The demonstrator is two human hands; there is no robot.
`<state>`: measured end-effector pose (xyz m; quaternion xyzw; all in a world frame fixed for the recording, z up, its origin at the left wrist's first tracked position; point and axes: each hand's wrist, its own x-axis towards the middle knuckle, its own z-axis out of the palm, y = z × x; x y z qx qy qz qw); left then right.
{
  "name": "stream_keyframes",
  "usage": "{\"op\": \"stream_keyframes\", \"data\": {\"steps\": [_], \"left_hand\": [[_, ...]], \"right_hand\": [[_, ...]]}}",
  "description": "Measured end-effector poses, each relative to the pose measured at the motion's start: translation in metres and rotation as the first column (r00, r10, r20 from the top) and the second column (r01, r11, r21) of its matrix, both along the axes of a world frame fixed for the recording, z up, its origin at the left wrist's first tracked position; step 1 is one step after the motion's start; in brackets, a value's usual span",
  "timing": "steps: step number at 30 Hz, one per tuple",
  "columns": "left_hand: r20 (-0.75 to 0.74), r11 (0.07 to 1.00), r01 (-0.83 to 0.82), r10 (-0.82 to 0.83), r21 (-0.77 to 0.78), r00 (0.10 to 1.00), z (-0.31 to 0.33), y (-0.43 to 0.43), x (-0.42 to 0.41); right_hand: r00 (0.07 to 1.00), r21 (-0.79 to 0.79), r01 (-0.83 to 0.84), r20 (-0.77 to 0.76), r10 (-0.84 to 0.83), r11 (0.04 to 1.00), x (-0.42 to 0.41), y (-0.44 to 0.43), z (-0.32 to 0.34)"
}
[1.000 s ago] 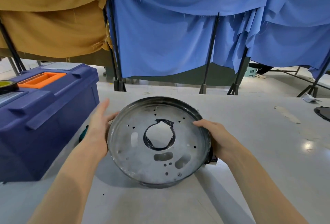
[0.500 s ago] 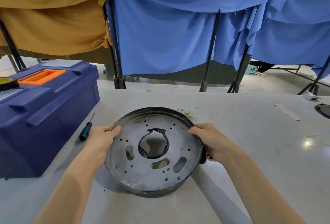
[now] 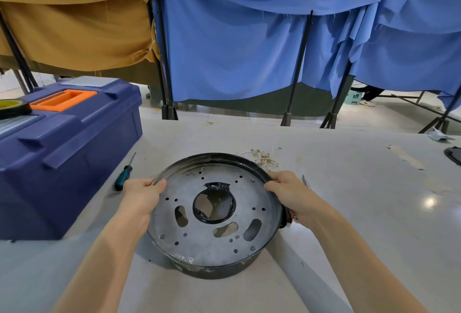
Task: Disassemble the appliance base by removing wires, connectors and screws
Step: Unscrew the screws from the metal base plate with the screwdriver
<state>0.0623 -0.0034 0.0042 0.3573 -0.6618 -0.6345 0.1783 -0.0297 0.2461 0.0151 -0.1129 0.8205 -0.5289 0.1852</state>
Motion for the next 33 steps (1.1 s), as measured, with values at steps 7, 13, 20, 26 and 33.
{"op": "stream_keyframes", "data": {"steps": [7,13,20,26,33], "left_hand": [[0.142,0.968,0.001,0.036,-0.252,0.989,-0.006,-0.008,0.001],[0.203,0.709,0.158,-0.022,-0.687,0.979,0.007,0.004,0.004],[0.152,0.452,0.486,-0.596,-0.748,0.788,0.011,0.035,-0.006],[0.378,0.326,0.658,-0.613,-0.679,0.694,-0.001,0.042,-0.012],[0.427,0.273,0.679,-0.606,-0.681,0.671,-0.005,0.04,-0.012]], "right_hand": [[0.998,-0.024,-0.012,-0.067,0.01,1.0,-0.001,-0.007,-0.007],[0.975,-0.039,0.105,-0.193,-0.111,0.994,-0.013,0.0,-0.013],[0.813,0.251,0.474,-0.494,-0.309,0.844,-0.047,0.045,-0.027],[0.846,0.491,0.488,-0.47,-0.252,0.722,-0.059,0.052,-0.056],[0.784,0.443,0.531,-0.581,-0.219,0.722,-0.059,0.053,-0.059]]}}
